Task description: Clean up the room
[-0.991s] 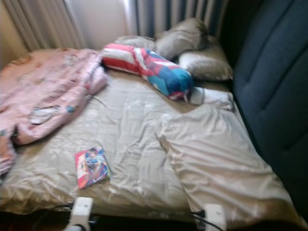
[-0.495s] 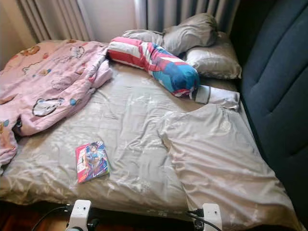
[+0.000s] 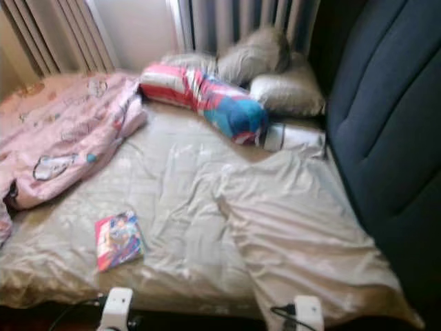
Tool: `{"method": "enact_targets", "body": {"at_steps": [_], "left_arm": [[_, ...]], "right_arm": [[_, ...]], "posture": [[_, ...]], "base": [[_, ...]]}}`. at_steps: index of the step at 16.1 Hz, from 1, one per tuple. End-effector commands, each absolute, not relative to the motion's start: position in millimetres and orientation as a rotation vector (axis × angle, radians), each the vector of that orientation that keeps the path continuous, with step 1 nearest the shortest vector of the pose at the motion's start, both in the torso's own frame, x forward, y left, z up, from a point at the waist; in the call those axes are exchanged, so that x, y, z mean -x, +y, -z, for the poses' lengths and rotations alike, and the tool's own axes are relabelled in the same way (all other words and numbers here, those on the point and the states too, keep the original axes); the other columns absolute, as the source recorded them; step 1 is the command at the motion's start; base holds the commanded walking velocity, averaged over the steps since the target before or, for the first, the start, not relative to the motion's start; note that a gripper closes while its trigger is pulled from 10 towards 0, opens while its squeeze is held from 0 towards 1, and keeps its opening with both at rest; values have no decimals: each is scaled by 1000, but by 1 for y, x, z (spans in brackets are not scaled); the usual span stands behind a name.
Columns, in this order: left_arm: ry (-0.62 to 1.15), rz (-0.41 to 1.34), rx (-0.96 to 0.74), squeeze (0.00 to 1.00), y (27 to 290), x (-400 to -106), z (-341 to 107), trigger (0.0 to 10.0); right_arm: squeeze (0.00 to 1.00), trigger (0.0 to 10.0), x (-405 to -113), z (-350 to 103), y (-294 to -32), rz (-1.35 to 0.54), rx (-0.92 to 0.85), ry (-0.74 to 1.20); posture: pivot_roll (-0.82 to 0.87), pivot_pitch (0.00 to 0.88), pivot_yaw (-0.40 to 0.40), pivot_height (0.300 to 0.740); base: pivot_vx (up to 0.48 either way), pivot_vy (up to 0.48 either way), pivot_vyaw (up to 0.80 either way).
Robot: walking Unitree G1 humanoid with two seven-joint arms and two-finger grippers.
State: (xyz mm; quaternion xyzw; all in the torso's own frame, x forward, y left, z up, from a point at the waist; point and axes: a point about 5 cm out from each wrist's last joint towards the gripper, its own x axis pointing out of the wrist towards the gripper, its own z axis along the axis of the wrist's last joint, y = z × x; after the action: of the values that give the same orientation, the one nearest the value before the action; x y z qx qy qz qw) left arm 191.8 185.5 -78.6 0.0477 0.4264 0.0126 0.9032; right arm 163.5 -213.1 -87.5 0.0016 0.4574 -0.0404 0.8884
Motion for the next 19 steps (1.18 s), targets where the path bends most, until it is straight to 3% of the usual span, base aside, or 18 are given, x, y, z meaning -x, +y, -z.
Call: {"method": "enact_targets", "body": {"at_steps": [1, 14, 19], "left_arm": [[918, -29, -113, 0, 191, -184, 82, 10000], [923, -35, -95, 0, 188, -182, 84, 10000], [924, -33, -96, 0, 190, -183, 83, 10000]], "right_arm": [[0, 10000, -163, 88, -210, 81, -17, 950], [0, 10000, -167, 88, -204, 79, -4, 948], [0, 10000, -172, 85, -204, 79, -14, 920]], "posture": [[22, 68, -35, 740], [29, 68, -44, 740], [25, 66, -38, 740]], "base": [[0, 0, 0], [0, 0, 0], [0, 0, -436]]}}
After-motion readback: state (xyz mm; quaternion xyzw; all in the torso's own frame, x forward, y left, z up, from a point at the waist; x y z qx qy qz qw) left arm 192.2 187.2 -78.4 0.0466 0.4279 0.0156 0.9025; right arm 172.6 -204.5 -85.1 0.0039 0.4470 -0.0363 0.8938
